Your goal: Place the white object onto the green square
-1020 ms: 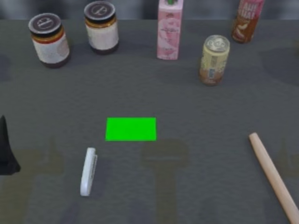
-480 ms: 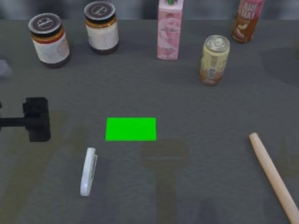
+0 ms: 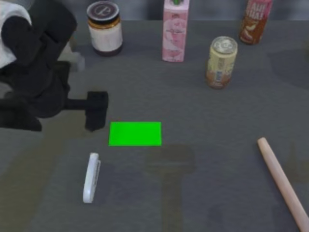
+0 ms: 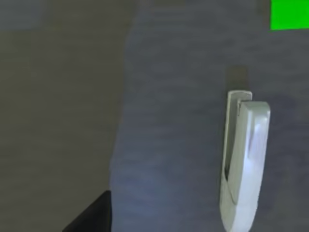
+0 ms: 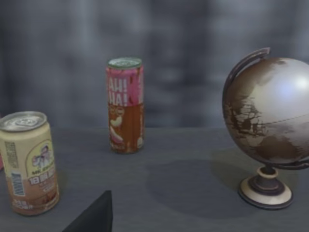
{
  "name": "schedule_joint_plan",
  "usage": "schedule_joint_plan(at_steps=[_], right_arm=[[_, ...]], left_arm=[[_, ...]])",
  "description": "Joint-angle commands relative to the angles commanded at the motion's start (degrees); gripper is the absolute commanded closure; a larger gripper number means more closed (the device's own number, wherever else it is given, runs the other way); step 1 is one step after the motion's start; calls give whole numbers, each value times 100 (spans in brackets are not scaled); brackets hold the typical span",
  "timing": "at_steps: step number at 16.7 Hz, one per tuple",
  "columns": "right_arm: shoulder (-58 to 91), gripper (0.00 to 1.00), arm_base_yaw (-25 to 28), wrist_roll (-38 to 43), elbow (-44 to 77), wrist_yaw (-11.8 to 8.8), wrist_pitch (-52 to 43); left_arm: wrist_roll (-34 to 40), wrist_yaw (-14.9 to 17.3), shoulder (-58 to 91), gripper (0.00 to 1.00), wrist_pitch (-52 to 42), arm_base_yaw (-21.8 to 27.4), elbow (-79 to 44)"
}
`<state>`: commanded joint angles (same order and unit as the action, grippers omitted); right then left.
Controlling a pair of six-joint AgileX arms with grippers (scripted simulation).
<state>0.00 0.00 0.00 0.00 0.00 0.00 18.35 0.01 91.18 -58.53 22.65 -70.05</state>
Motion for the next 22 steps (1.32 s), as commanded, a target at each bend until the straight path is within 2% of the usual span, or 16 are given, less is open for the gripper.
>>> schedule_joint_plan(at_steps=[5, 12, 15, 22], right_arm=[[0, 0, 0, 0, 0, 0, 0], [0, 0, 0, 0, 0, 0, 0], [0, 0, 0, 0, 0, 0, 0], [0, 0, 0, 0, 0, 0, 0]], left_arm=[[261, 9, 1213, 0, -763, 317, -1039], [278, 11, 1325, 0, -807, 321, -1112], [263, 11, 1460, 0, -414, 328, -825], [261, 14, 2052, 0, 1248, 334, 211]])
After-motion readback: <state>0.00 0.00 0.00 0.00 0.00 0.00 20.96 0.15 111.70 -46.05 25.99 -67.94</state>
